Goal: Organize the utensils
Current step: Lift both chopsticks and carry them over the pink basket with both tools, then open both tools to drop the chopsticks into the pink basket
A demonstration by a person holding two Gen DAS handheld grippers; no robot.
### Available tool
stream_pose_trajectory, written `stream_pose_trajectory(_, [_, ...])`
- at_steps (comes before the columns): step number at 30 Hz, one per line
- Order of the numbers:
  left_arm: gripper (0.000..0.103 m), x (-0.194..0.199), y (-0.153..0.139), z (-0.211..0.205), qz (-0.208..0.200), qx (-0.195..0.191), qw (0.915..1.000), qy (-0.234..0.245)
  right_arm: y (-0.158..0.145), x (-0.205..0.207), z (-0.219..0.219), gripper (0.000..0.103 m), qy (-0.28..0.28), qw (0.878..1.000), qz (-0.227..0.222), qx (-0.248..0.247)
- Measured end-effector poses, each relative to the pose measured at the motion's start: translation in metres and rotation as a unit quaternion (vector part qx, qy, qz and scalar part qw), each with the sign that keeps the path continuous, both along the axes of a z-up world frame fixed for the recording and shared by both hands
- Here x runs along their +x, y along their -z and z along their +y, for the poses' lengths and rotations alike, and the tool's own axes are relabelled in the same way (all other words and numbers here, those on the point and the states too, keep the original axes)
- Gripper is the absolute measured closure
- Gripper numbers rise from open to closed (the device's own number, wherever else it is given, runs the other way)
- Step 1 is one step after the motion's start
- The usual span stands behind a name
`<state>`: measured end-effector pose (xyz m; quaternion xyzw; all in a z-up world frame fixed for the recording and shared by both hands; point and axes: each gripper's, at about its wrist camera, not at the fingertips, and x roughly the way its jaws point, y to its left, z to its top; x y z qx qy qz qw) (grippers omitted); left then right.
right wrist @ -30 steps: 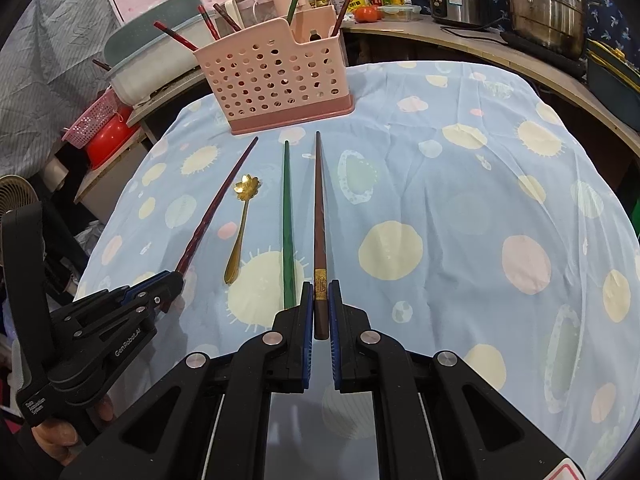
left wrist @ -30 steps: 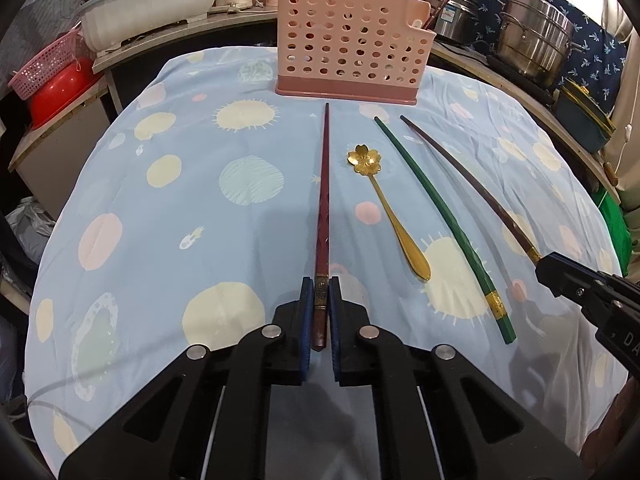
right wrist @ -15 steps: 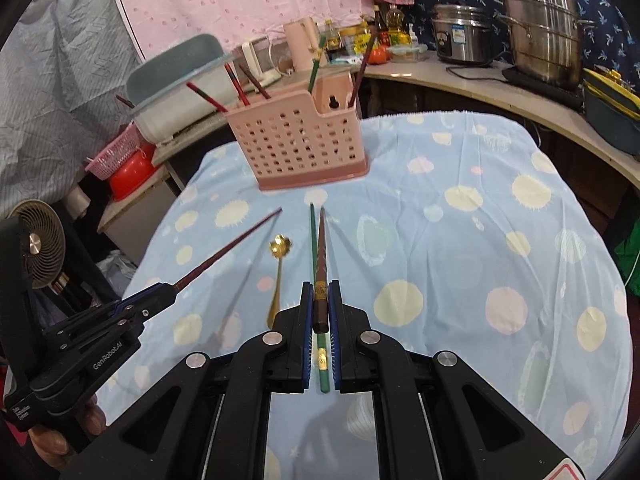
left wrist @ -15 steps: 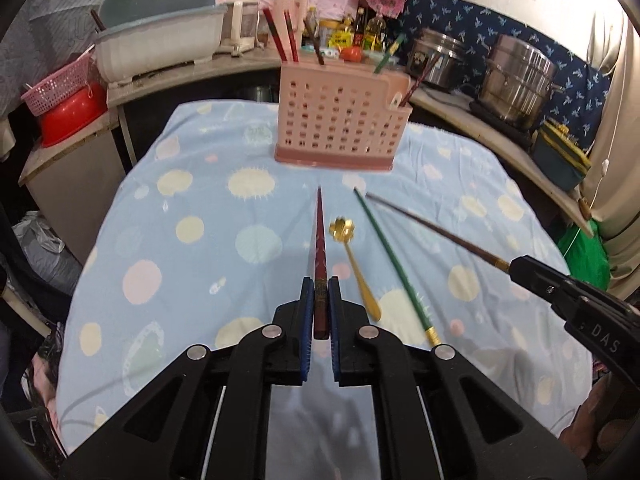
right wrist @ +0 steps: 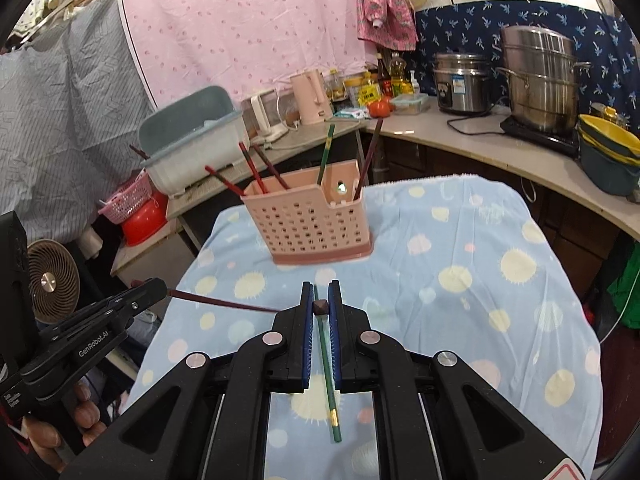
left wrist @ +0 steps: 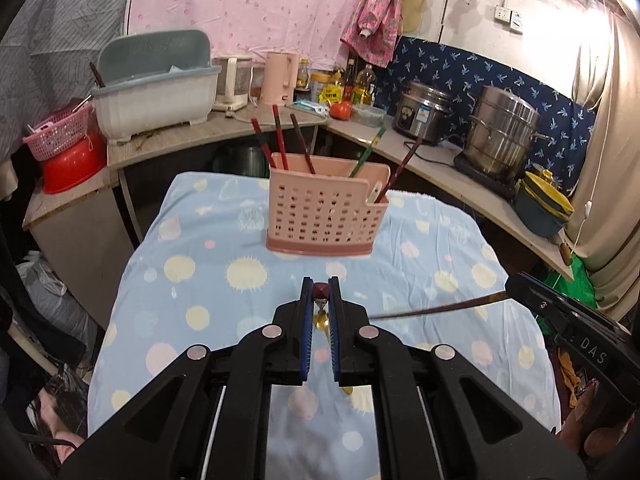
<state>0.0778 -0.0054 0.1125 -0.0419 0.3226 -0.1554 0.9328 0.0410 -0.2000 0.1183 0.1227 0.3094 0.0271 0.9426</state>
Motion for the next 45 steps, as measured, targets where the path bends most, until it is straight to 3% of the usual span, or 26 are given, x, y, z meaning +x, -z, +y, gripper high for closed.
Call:
stream_pose_trajectory(17, [0.096, 0.058, -0.088, -0.009, -0.084, -0.009, 0.9964, -0.002, -0.083, 0.065, -0.008, 0.096, 0.003, 0.997, -0.07, -0.015])
stream_pose_trajectory(26, [0.096, 0.102, -0.143, -0.022, -0.143, -0.009, 0.9896, -0.01, -0.141, 0.122, -0.009, 0.096, 0.016, 0.991, -0.131, -0.005])
stream_pose_trajectory(31, [0.096, 0.125, -0.164, -0.025, -0.172, -0.012, 0.9847, -0.021, -0.157, 0.15, -0.009, 0.096, 0.023, 0.987, -0.156, 0.01])
stream_pose_trajectory(37, [0.096, 0.16, -0.155, -0.021, -0.172, -0.011, 0.9843, -0.04, -0.141, 0.182, -0.002, 0.096, 0.022, 0.988, -0.154, 0.019])
stream_pose_trajectory(45, [0.096, 0.194, -0.106, -0.012, -0.125, -0.009, 0.9908, -0.053, -0.091, 0.219, 0.004, 0.096, 0.019, 0.994, -0.106, 0.02])
